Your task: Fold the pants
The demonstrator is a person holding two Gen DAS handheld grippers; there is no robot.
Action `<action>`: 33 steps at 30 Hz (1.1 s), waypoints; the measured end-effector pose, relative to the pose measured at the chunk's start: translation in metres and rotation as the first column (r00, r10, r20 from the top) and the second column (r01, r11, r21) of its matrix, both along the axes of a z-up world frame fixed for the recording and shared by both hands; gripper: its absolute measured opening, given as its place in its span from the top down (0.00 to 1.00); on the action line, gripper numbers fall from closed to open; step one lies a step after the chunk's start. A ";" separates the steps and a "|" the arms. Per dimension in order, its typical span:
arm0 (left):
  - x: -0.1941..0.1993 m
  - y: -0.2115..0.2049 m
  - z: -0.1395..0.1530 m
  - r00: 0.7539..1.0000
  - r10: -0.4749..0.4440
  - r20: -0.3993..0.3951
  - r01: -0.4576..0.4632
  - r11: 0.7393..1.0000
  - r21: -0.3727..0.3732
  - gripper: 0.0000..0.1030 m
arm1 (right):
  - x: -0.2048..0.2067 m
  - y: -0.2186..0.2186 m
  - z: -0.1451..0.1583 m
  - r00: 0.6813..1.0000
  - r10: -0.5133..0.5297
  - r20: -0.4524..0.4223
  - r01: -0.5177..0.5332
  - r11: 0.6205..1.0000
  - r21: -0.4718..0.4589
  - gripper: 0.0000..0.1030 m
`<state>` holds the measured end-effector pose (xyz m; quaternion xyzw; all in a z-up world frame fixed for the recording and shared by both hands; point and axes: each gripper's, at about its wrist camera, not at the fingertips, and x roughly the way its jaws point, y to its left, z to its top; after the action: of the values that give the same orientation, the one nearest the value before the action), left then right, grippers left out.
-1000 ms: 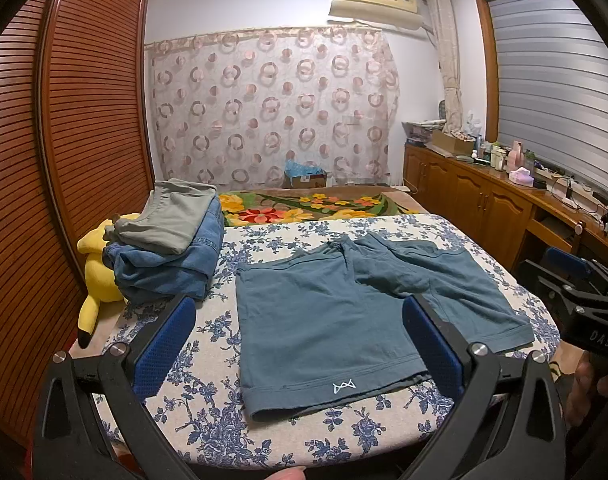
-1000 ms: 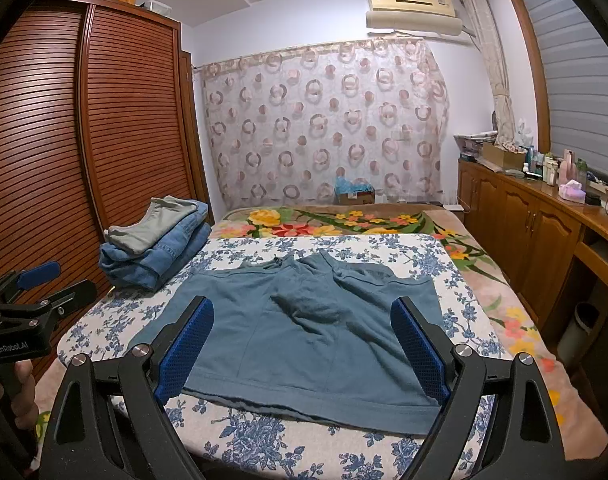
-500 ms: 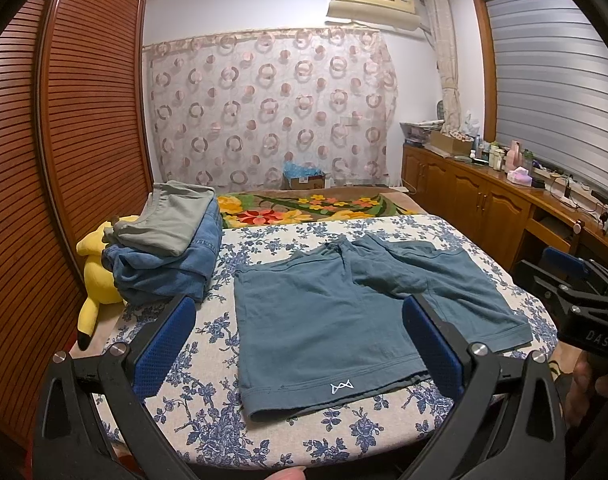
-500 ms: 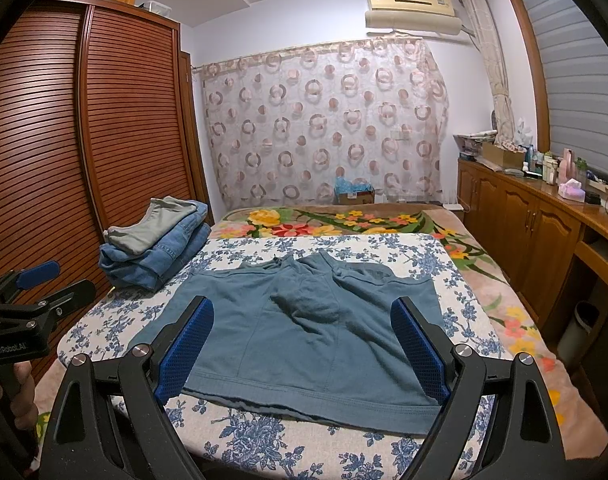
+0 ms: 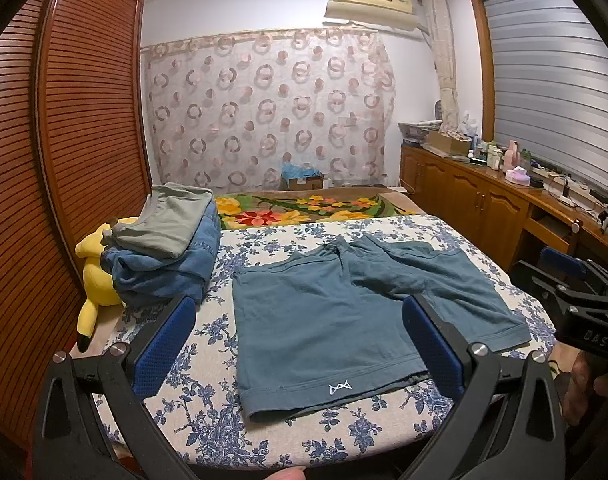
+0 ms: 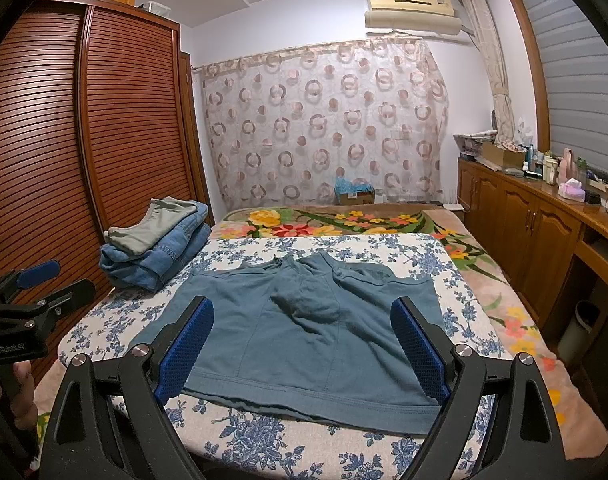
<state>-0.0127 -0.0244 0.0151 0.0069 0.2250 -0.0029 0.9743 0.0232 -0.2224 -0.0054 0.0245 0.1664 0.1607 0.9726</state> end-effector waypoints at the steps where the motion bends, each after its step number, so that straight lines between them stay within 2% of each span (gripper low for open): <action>1: 0.000 -0.001 0.001 1.000 -0.001 -0.001 0.001 1.000 0.000 0.00 | 0.000 0.000 0.000 1.000 -0.001 -0.001 0.001 1.000 0.001 0.11; 14: 0.006 -0.005 0.001 1.000 -0.007 -0.022 0.007 1.000 -0.001 0.00 | 0.000 -0.002 -0.003 1.000 -0.006 -0.015 0.006 1.000 0.011 0.12; 29: 0.042 0.009 -0.028 0.993 -0.040 -0.107 0.040 0.999 -0.007 0.00 | 0.018 -0.010 -0.009 0.998 -0.010 -0.054 0.010 1.000 -0.005 0.12; 33: 0.055 0.011 -0.034 0.987 -0.078 -0.141 0.076 0.997 -0.020 0.00 | 0.027 -0.012 -0.011 0.998 -0.012 -0.067 0.011 1.000 -0.015 0.12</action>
<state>0.0425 -0.0138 -0.0192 0.0083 0.2934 -0.0425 0.9550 0.0504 -0.2343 -0.0163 0.0235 0.1999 0.1530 0.9675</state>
